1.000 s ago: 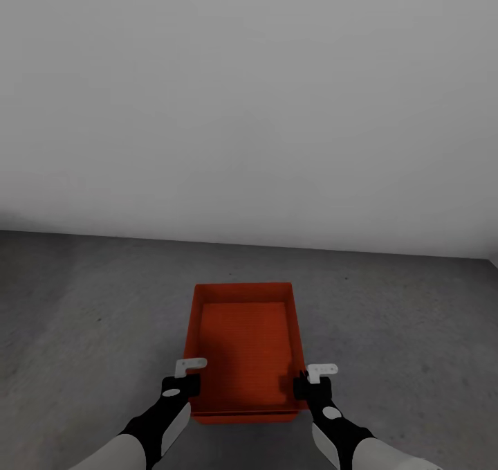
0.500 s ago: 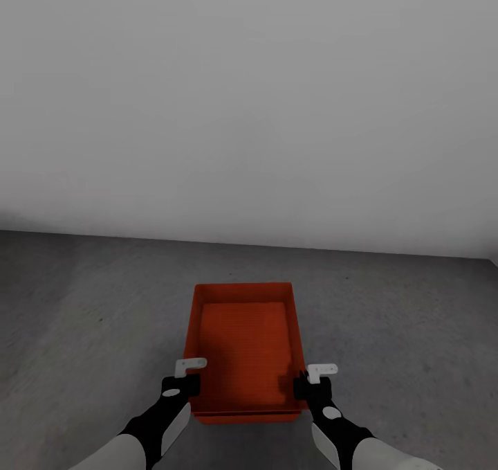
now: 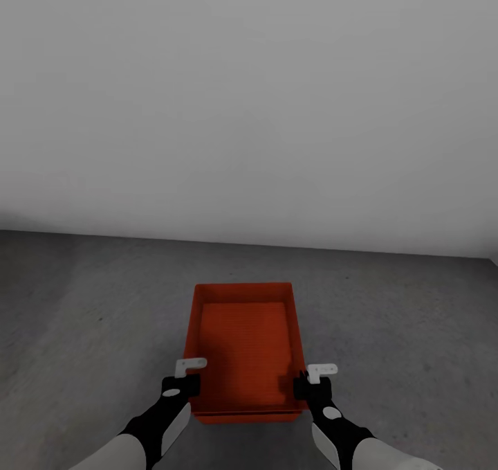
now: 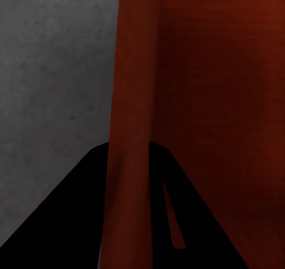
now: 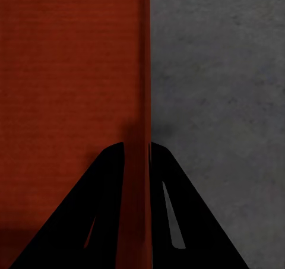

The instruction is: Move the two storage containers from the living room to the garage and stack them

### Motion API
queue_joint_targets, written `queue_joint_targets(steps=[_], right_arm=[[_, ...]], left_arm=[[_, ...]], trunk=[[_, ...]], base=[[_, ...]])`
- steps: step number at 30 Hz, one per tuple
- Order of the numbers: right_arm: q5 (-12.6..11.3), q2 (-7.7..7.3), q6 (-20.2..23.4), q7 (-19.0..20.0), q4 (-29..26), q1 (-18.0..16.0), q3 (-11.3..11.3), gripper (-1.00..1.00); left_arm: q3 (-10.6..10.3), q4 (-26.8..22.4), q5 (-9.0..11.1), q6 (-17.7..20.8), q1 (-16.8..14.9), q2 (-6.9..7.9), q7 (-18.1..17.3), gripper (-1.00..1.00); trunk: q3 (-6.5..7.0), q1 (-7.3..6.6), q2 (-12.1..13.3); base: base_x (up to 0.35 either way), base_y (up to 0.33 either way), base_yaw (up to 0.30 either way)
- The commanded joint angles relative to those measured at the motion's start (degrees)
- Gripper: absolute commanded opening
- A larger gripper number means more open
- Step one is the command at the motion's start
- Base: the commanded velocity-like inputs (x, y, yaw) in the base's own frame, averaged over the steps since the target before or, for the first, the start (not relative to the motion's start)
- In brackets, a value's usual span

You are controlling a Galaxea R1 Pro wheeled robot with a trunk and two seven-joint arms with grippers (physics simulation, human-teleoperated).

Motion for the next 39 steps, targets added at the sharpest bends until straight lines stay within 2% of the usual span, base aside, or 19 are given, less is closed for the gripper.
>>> queue_joint_targets(steps=[1,3,29,30,39], right_arm=[[-1.0,-0.58,-0.3,-0.1,1.1,0.0,-0.6,-1.0],[-1.0,-0.55,-0.3,-0.1,1.0,0.0,-0.6,-1.0],[-0.9,-0.63,-0.3,0.3,1.0,0.0,-0.6,-1.0],[-0.9,-0.63,-0.3,0.3,1.0,0.0,-0.6,1.0],[-0.9,-0.52,-0.3,-0.1,1.0,0.0,-0.5,1.0]], left_arm=[[3.2,-0.3,-0.7,0.2,-0.1,0.13,0.6,-1.0],[3.2,-0.3,-0.7,0.2,-0.1,0.13,0.6,-1.0],[3.2,-0.2,-0.8,0.3,-0.1,0.1,0.6,-1.0],[3.2,-0.1,-0.7,0.3,-0.1,0.11,0.6,1.0],[3.1,-0.1,-0.7,0.3,0.0,0.05,0.6,1.0]], trunk=[[-0.22,0.22,-0.4],[-0.58,0.66,-1.2],[-0.58,0.66,-1.2],[-0.58,0.66,-1.2],[-0.58,0.66,-1.2]], base=[[0.0,0.0,0.0],[0.0,0.0,0.0],[0.0,0.0,0.0],[0.0,0.0,0.0],[0.0,0.0,0.0]])
